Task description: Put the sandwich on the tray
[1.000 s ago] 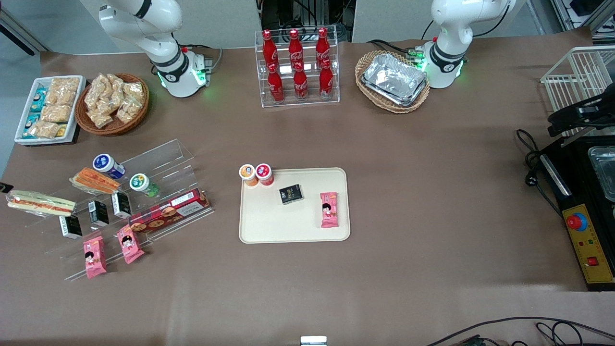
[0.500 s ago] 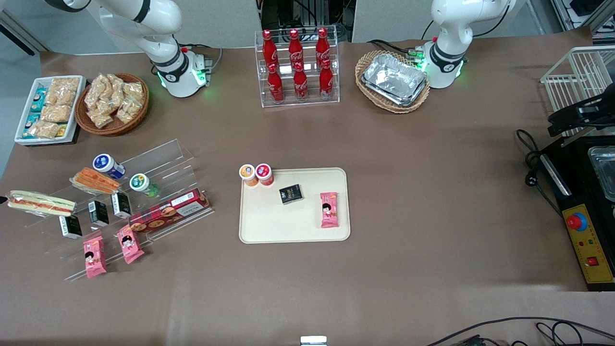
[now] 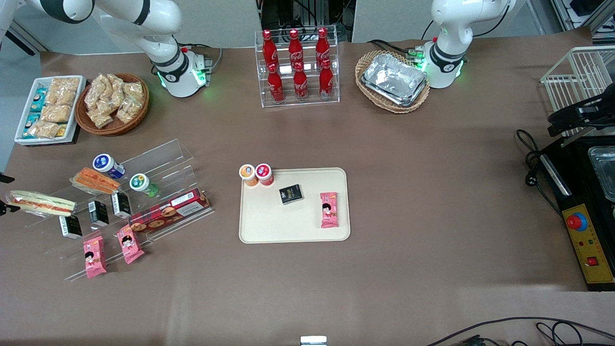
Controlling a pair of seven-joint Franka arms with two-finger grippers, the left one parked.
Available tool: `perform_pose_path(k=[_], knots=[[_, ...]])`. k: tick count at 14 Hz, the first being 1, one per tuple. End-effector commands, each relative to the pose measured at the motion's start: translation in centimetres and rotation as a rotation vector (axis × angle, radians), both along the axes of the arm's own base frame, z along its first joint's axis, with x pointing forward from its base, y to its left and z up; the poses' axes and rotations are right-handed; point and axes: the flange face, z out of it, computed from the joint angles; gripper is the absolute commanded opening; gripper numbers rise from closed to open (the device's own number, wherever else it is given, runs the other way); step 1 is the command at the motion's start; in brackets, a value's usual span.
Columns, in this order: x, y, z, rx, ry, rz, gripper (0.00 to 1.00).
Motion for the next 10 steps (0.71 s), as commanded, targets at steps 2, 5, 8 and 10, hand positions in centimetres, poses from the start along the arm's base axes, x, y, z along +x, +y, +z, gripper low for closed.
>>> perform_pose_path(k=[2, 5, 8, 10], knots=[[0.3, -0.3, -1.8, 0.005, -0.009, -0.089, 1.00], [0.3, -0.8, -3.0, 0.028, -0.012, -0.128, 1.00], [0.0, -1.4, -3.7, 0.033, -0.017, -0.154, 1.00], [-0.5, -2.4, -4.5, 0.031, -0.008, -0.171, 1.00]])
